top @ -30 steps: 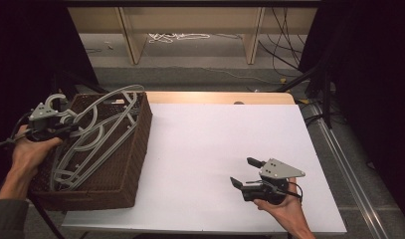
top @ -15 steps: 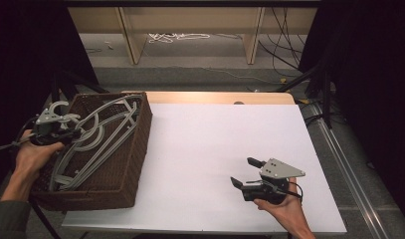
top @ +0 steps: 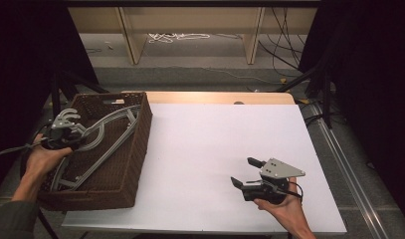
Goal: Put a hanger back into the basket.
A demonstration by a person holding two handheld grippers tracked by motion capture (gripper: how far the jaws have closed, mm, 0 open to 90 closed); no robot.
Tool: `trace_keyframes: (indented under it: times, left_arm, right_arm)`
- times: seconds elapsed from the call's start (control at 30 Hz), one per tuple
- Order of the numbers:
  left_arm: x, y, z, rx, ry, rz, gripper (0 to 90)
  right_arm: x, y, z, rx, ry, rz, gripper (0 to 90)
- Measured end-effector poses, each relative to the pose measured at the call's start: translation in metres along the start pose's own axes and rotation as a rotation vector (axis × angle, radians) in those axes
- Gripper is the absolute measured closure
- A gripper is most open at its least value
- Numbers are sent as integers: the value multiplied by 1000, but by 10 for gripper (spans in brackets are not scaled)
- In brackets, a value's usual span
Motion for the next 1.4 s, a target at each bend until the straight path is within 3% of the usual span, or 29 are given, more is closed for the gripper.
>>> trace_keyframes:
  times: [0.17,0.23,0.3,0.53,0.67,0.8,0.87,1.0,1.17,1.27,1.4]
  left_arm:
    - [3,3,1,9,-4,-17,813]
    - [4,2,2,25,-19,-41,807]
    - [6,0,4,34,-33,-72,744]
    - [1,-7,2,-37,-5,-110,609]
    - [-7,-7,-1,-45,15,-118,568]
    - [-19,-5,-11,-98,59,-125,472]
    - [-27,-3,-16,-125,82,-115,434]
    - [-43,9,-27,-209,172,-47,389]
    - [-60,29,-39,-270,252,11,331]
    - [-69,43,-46,-263,314,50,304]
    - [-81,64,-55,-260,362,94,240]
  right_arm:
    - [0,0,0,-4,-4,-1,193]
    - [-1,-1,1,-2,-19,-12,193]
    - [-1,-1,1,-3,-19,-14,193]
    - [-1,0,1,-1,-20,-11,193]
    - [0,0,1,1,-19,-12,193]
    - [-1,0,1,-1,-18,-6,193]
    - [-1,0,1,-2,-14,-6,192]
    - [-1,0,0,-2,-14,-6,192]
    - [-2,0,0,-3,-12,-6,191]
    - [-1,-1,0,10,-15,-9,191]
    - [-1,-1,0,14,-15,-12,188]
Point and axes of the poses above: each handheld gripper's, and its own axes: x roughly forward along the jaws, z roughly out of its underside, y roughly to its right, the point moved 6 cm from there along x, roughly forward along the jaws, and after that the axes turned 14 degrees about -z, right-handed, at the moved point
